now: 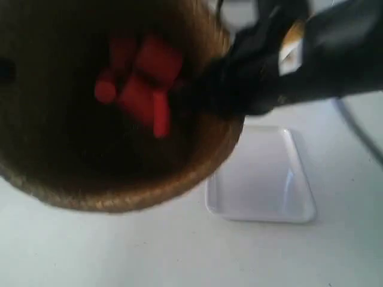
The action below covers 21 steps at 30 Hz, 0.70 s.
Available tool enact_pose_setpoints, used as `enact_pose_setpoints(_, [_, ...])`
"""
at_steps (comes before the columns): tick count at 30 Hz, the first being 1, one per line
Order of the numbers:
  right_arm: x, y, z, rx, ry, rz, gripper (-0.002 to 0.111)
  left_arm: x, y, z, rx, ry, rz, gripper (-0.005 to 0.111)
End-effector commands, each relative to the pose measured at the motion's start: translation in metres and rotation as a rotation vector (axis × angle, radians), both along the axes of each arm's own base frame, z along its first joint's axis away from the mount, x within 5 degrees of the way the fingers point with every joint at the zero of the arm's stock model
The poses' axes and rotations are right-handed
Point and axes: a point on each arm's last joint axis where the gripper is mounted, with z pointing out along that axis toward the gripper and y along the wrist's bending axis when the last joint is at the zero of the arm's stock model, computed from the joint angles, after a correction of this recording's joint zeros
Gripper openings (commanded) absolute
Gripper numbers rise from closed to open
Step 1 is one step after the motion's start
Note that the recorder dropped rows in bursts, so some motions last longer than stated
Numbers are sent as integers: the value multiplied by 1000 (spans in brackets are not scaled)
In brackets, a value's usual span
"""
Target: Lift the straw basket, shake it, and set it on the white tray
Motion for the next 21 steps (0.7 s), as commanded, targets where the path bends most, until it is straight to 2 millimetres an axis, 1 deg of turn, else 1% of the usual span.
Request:
enact_pose_setpoints(1, [-4,-4,3,5,-22,3,0,-7,3,19,3,-128,26,0])
enact_pose_setpoints(3, [-5,-4,6,19,-38,8,0,-8,3,23,2,-140,23,0])
enact_pose_setpoints(5, [-5,-6,4,-4,-25,3,0,-10,2,24,-3,-135,15,0])
enact_pose_setpoints(9, [-4,-4,-4,6,-14,1,0,-9,1,21,-3,-114,7,0])
enact_pose_setpoints(10, [-3,-3,-12,-2,4,0,0,-8,1,18,-2,-104,7,0])
enact_pose_setpoints(11, [-2,-3,-16,-7,12,0,0,-9,1,15,0,-90,3,0])
enact_pose_setpoints(13, [2,1,-33,-26,42,4,0,-7,2,-3,6,-47,8,0])
enact_pose_setpoints(14, [3,2,-36,-28,48,3,0,-6,3,-5,6,-49,18,0])
enact_pose_setpoints(15, [5,3,-33,-19,39,4,0,-5,4,-5,8,-72,34,0])
enact_pose_setpoints(16, [4,3,-22,1,27,-1,0,-6,4,5,7,-97,30,0])
enact_pose_setpoints(17, [-4,-1,14,44,-18,7,0,-18,1,39,13,-180,-6,0])
enact_pose_setpoints(18, [-12,-6,44,71,-81,32,0,-29,1,65,13,-264,-14,0])
enact_pose_setpoints(19, [-37,-20,105,160,-228,71,0,-56,0,117,13,-441,-23,0])
enact_pose_setpoints(20, [-51,-28,128,211,-295,82,0,-65,-1,128,21,-466,-39,0])
enact_pose_setpoints(21, [-45,-28,108,139,-312,74,0,-45,1,99,76,-319,-36,0])
